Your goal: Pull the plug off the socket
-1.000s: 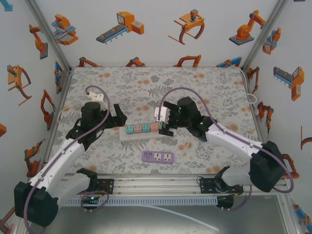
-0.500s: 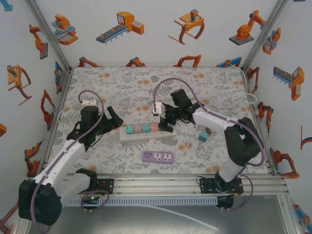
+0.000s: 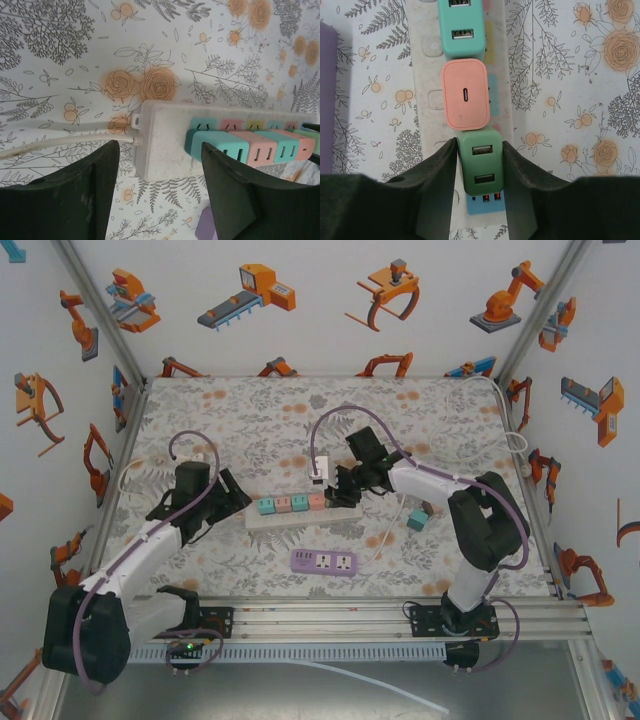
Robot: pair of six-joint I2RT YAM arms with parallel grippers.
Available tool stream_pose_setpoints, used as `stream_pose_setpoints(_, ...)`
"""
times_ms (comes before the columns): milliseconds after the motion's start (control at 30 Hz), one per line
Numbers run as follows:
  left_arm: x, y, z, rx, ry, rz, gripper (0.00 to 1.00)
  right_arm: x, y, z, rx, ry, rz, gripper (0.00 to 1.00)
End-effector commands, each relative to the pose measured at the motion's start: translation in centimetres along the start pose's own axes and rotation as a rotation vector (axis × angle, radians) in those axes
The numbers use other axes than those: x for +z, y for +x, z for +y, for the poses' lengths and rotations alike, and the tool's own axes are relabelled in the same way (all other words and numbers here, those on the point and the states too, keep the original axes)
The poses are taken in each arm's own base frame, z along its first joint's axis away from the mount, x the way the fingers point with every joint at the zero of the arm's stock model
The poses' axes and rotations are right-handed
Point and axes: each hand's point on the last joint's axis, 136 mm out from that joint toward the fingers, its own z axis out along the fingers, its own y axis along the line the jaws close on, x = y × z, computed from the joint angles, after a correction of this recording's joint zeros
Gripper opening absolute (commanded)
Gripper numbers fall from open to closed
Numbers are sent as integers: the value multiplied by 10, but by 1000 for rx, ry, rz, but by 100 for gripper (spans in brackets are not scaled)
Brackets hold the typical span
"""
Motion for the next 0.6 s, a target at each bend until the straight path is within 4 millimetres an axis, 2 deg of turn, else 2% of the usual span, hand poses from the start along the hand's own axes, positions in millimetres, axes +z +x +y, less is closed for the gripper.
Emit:
stream_pose_setpoints(0,5,4,2,-40,7,8,55,-5,-15,-9,-41,17,-38,33)
stream_pose_setpoints(233,19,18,7,-30,-13,77,47,-5,-20,-8,-52,12,-62,24)
stream_pose_setpoints(400,28,30,-3,-18,34,157,47,-7,-26,-10,-57,14,-81,21)
stream_pose_setpoints(567,32,45,6,44,-42,212,47,-10,-35,-13,-29,26,-107,21)
